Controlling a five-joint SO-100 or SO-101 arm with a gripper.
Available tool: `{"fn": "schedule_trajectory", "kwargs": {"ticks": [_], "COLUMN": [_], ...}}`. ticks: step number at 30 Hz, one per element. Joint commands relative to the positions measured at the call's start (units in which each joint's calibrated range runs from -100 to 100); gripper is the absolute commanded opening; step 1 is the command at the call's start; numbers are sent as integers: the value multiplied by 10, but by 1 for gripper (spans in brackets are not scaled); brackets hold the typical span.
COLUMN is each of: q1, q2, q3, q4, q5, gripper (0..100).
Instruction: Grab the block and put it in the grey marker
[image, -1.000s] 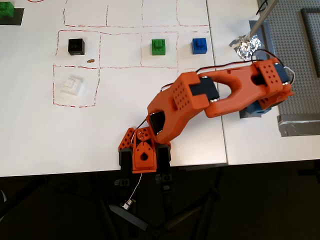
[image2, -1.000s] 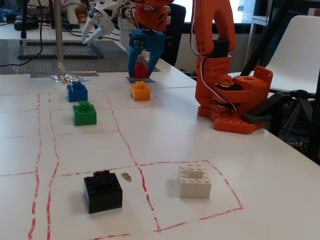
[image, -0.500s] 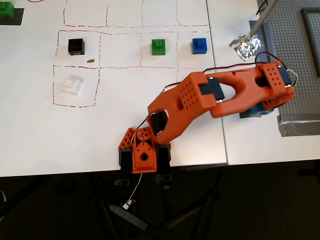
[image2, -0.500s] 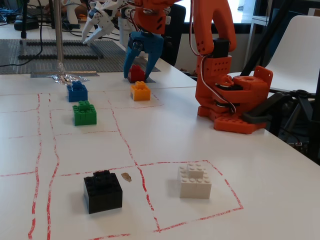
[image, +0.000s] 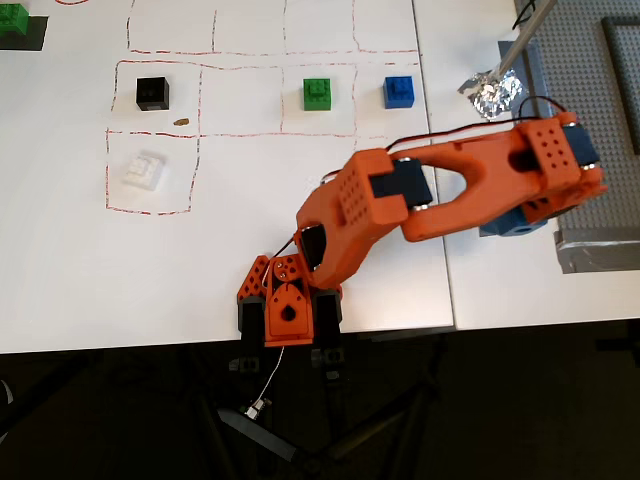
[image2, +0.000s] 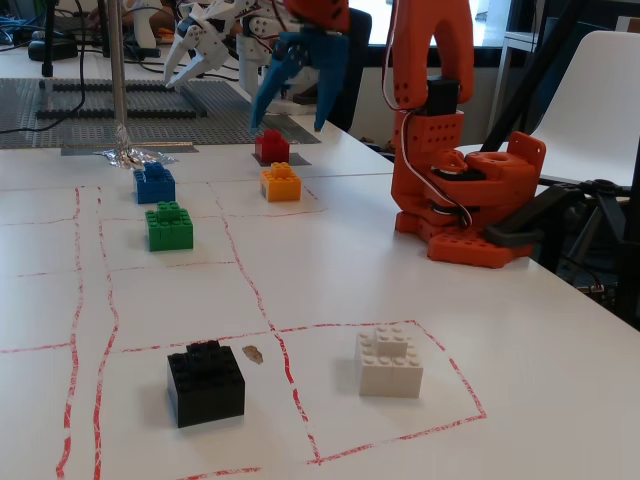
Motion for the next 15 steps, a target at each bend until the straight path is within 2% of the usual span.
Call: {"fn": "schedule_trajectory", "kwargs": {"ticks": [1,8,11,15], "q1": [-4,-141,-239,-393], "q2": [-161,-369,-431,-476], "q3": [14,189,249,312], "q4": [75,114,114,89], "q5": [8,-31,-76,-164], "gripper": [32,24,19,12]}}
